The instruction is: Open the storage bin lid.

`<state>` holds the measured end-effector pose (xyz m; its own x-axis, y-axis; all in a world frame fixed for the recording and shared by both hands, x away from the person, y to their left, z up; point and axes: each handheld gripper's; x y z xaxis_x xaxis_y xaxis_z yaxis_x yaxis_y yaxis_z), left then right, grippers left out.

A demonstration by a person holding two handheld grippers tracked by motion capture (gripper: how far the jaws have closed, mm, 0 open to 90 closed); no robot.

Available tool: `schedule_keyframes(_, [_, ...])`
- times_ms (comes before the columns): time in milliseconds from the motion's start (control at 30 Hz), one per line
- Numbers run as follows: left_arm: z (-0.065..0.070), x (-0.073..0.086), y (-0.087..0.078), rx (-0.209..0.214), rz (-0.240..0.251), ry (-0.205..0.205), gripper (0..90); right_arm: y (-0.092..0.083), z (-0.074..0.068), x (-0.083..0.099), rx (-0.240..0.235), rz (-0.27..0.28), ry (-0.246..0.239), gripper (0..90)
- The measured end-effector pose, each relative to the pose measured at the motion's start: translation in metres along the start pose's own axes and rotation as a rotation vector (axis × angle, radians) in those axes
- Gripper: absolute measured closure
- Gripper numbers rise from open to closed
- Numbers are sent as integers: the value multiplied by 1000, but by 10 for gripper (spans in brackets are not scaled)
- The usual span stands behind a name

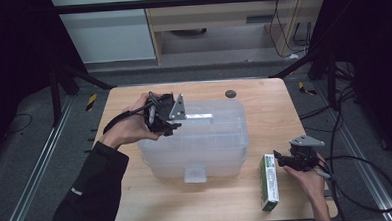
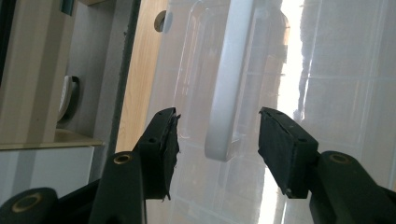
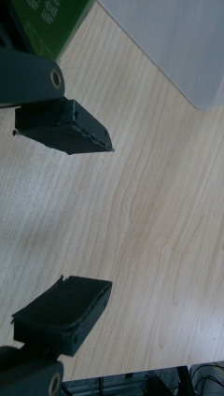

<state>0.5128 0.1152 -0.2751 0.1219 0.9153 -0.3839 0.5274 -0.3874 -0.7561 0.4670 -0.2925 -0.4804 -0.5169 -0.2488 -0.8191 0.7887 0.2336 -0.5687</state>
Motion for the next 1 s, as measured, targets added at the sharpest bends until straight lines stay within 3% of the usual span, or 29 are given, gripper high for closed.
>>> schedule_keyframes(467, [2, -8, 17, -7, -30, 32, 556, 0, -1, 0, -14, -9, -3, 348])
schedule_keyframes(600, [3, -10, 22, 19, -34, 46, 594, 0, -1, 0, -26, -17, -7, 381])
schedule_keyframes(633, [3, -10, 22, -3, -47, 41, 607, 0, -1, 0, -27, -18, -7, 384])
schedule_keyframes(833, [4, -11, 24, 6, -63, 40, 666, 0, -1, 0, -28, -24, -7, 407])
schedule_keyframes(1000, [4, -11, 24, -15, -66, 46, 715, 0, -1, 0, -26, -33, -18, 438])
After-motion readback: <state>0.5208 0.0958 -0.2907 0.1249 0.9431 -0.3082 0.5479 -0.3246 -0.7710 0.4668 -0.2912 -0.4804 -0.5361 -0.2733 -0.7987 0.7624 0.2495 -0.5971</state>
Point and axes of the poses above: each handheld gripper's, and its own axes: y roughly forward along the jaws, x roughly out of its underside, z roughly to its right, and after that the axes turned 4 degrees about z, right-handed
